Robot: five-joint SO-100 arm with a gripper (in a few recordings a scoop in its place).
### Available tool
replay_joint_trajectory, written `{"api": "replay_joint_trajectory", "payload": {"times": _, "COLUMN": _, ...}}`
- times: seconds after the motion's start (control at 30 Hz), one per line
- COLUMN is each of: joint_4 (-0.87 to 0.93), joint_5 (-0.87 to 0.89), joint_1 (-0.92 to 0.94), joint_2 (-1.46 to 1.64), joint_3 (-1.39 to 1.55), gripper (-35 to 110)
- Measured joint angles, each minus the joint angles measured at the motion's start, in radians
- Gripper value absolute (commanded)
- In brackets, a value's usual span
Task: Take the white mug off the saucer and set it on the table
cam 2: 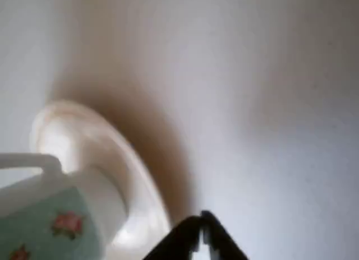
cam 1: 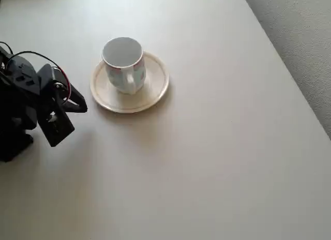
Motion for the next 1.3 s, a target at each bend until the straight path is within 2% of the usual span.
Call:
{"api": "replay_joint_trajectory", "payload": {"times": 0.33, "joint_4": 0.0, "joint_5": 0.0, "joint_1": -0.003, "joint_2": 0.0, "joint_3": 0.0, "gripper": -2}}
{"api": "replay_joint_trajectory", "payload": {"times": 0.67, "joint_4": -0.017, "joint_5": -0.132, "joint_1": -0.084, "joint_2": -0.002, "joint_3": 0.015, "gripper": -1}}
{"api": "replay_joint_trajectory", "payload": {"times": 0.77, "joint_4": -0.034, "joint_5": -0.219, "joint_1": -0.038, "joint_2": 0.0, "joint_3": 0.015, "gripper": 6}}
{"api": "replay_joint_trajectory", "payload": {"times": 0.87, "joint_4": -0.026, "joint_5": -0.291, "joint_1": 0.084, "joint_2": -0.002, "joint_3": -0.021, "gripper": 13}}
{"api": "replay_joint_trajectory", "payload": {"times": 1.07, "joint_4": 0.094, "joint_5": -0.325, "joint_1": 0.063, "joint_2": -0.034, "joint_3": -0.198, "gripper": 16}}
{"api": "replay_joint_trajectory", "payload": {"times": 1.3, "joint_4": 0.27, "joint_5": -0.253, "joint_1": -0.023, "joint_2": -0.56, "joint_3": -0.793, "gripper": 16}}
